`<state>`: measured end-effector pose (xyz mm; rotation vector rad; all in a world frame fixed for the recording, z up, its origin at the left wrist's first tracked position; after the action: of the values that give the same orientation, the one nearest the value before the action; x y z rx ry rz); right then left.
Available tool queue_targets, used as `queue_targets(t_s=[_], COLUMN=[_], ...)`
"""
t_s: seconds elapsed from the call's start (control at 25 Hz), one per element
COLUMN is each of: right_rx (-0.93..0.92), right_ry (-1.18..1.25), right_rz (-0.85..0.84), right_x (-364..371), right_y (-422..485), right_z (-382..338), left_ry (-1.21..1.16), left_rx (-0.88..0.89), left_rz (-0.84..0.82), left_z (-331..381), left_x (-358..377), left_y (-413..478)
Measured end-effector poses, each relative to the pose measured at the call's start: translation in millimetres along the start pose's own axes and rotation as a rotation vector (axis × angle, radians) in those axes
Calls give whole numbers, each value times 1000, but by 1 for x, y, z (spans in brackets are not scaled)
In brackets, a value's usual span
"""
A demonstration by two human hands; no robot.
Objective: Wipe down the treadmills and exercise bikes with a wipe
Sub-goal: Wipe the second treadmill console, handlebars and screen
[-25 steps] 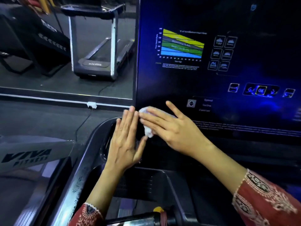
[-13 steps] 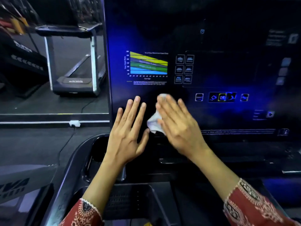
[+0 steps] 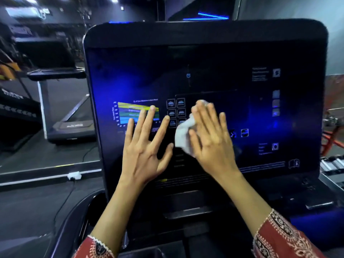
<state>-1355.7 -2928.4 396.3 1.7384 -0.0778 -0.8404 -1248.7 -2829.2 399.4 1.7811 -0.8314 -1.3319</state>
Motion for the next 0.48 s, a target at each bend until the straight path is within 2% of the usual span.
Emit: queue_targets(t_s=[0.12,0.24,0.32,0.48], right_rx=[202,177,138,251], right_ry=[10,47,74,-9], right_rz=[24,-3,3,94], right_x=[-12,-3,2,-13], right_y=[-18,-32,1,48], right_z=[37,14,7,55], left_ry=[30,49,68,76], left_rx=[-3,5,15,-25], left_rz=[31,43,40,33], left_z=[6,8,7,-1], left_x=[3,4,5,5], left_y=[14,24,34,55])
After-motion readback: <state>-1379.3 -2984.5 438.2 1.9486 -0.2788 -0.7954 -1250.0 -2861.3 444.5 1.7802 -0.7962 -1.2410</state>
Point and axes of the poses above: each hand's wrist, its own y-axis towards the middle knuckle, its own x-axis out of the palm, z = x × y, the point moved 9 cm from there along y, towards the middle knuckle, and after that the axes turned 4 degrees about x, right-handed, at the moved point
